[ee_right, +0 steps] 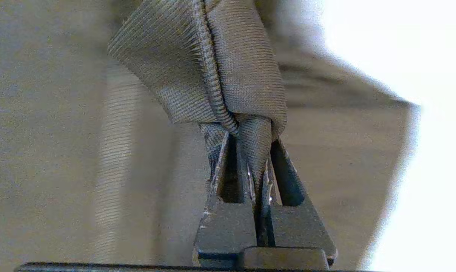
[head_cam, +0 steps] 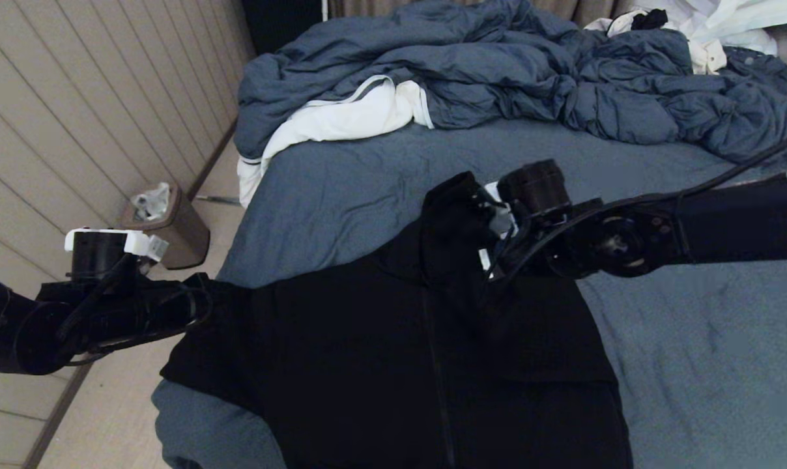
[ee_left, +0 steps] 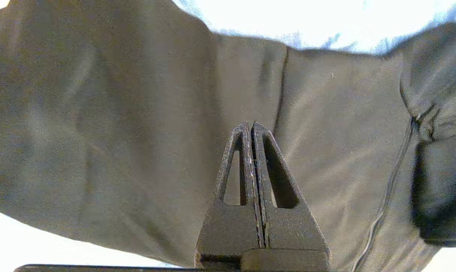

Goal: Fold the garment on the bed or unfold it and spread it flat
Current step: Unfold the black sweatshirt

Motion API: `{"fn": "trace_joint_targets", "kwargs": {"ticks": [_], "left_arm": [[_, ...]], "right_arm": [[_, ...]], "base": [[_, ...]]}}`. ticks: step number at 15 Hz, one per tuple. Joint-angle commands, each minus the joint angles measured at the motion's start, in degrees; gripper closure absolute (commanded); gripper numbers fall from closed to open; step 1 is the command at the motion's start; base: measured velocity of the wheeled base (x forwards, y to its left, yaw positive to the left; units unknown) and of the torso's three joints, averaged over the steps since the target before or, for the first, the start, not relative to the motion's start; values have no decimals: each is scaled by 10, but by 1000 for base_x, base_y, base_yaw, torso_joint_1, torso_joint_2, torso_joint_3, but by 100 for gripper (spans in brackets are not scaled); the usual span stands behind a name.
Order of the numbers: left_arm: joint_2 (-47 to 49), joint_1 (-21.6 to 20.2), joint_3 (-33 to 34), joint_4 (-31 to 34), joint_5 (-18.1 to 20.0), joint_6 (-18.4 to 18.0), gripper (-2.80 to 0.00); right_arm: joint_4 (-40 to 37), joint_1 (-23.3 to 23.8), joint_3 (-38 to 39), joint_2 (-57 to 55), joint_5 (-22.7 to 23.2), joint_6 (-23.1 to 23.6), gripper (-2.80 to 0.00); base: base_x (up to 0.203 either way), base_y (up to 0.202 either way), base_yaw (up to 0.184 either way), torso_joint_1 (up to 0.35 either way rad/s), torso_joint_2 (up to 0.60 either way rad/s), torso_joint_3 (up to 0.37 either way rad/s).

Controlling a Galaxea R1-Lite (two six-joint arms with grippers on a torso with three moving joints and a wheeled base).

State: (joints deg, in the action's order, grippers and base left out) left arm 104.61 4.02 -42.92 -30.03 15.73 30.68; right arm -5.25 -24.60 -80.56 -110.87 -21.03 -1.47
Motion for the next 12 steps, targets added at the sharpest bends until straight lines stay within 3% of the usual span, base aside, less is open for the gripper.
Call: {"fn": "trace_joint_targets", "kwargs": {"ticks": [1,4,6,12], "left_arm": [[0,0,1,-2,1,2,0],[0,0,2,-2,1,2,0],[1,0,2,-2,1,2,0],[4,0,5,-13,1,2,0]], "right_arm": [[1,78,5,32,0,11,0],[3,211,5,44,18,45,0],[4,276,3,41,58,59,0],[21,410,-78,-25,102,97,0]], "base": [[0,0,0,0,0,0],[0,0,0,0,0,0],[0,0,0,0,0,0],[0,0,0,0,0,0]]}}
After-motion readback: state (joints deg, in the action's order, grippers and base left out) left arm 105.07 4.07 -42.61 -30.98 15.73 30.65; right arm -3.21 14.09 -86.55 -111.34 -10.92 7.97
